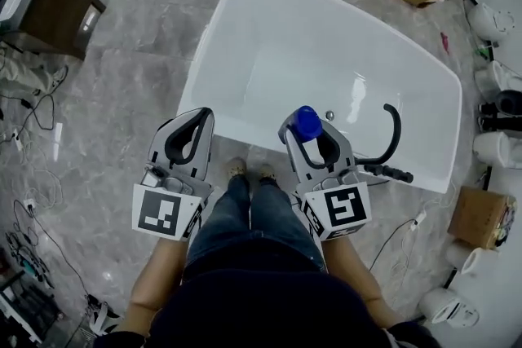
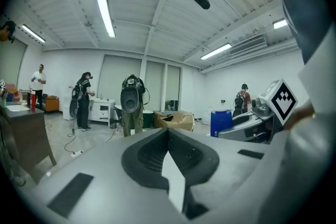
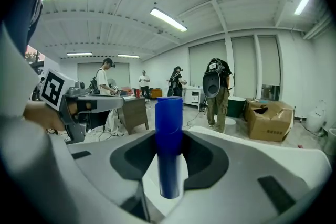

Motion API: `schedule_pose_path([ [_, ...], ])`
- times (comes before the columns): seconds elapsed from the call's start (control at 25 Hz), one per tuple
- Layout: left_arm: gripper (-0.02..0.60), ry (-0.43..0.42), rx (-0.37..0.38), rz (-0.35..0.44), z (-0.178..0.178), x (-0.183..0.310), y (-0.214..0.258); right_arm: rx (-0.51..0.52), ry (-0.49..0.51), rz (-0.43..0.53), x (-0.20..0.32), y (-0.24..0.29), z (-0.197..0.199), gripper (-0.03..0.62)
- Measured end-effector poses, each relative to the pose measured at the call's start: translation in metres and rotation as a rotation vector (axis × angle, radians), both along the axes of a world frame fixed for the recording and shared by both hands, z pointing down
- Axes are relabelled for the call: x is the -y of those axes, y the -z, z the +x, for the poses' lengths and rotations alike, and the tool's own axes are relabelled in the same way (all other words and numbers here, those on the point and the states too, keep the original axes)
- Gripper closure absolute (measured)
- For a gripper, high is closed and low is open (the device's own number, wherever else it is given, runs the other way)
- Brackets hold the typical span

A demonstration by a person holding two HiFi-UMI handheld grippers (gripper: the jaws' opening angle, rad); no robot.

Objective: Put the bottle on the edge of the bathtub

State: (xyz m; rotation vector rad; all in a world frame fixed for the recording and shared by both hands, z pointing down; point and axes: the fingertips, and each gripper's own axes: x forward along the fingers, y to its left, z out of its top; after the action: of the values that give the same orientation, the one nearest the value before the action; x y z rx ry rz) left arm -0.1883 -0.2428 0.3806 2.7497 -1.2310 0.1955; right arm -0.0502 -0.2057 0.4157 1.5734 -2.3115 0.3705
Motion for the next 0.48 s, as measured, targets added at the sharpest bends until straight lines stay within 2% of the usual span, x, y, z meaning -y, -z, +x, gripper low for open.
schedule_pose_path([
  [0.2,0.560,-0.049,0.005,-0.060,0.023,-0.005,-0.031,-0.011,-0.017,-0.077,-0.014,-0.043,0.011,0.430],
  [0.48,0.560,-0.076,0.027,-0.115,0.031,-0.014,-0.078,-0.023,0.038,-0.135,-0.019,-0.119,0.004,0.430],
])
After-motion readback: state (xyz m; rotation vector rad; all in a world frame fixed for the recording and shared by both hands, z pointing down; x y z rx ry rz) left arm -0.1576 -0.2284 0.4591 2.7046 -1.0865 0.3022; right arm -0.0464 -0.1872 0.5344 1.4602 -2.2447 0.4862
